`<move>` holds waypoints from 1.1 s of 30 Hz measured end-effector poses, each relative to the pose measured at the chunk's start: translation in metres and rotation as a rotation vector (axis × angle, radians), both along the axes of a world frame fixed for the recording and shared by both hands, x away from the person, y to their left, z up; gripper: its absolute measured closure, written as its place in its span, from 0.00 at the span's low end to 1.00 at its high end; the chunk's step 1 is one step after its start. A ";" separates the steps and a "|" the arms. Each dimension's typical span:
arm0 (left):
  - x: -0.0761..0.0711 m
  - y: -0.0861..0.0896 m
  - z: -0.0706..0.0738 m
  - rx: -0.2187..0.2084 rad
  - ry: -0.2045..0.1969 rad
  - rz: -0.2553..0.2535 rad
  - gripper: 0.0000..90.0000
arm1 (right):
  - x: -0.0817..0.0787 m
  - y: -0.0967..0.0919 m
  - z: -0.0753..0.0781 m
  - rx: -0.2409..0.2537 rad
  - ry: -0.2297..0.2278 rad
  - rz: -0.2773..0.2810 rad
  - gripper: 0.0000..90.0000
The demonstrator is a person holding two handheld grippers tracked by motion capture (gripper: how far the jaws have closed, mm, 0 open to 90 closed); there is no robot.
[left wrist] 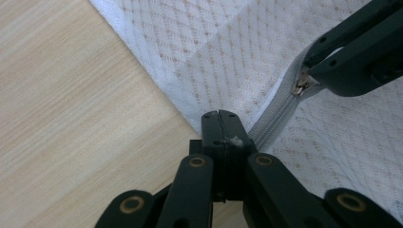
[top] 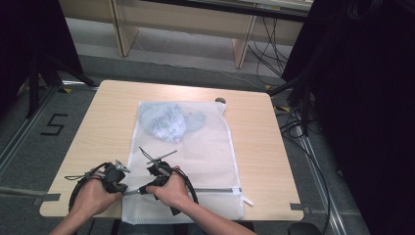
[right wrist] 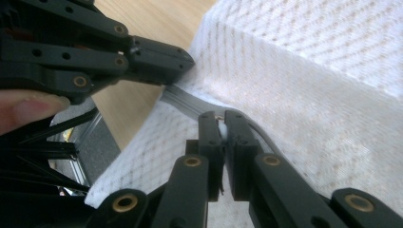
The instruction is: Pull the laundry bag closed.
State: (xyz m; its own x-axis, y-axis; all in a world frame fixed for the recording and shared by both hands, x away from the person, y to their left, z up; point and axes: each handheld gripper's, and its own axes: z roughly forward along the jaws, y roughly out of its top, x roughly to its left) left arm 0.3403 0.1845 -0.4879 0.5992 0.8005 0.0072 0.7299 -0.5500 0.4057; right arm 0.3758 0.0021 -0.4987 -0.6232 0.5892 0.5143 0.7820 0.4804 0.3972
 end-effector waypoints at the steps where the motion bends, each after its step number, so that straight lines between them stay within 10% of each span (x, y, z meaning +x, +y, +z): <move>1: 0.000 0.000 0.000 0.005 0.002 0.001 1.00 | -0.001 -0.001 0.001 0.005 0.005 -0.005 0.97; 23: 0.000 0.002 0.000 -0.017 0.006 0.012 1.00 | 0.000 -0.022 0.003 -0.024 -0.046 -0.001 0.97; 33: 0.000 0.002 0.000 -0.018 0.003 0.009 1.00 | -0.001 -0.029 0.009 -0.007 0.007 -0.026 0.97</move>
State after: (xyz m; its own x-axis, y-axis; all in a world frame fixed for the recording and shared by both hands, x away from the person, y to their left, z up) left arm 0.3403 0.1863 -0.4880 0.5917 0.8061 -0.0086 0.7362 -0.5360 0.4132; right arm 0.3751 -0.0271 -0.4895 -0.6038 0.6090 0.5144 0.7972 0.4624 0.3883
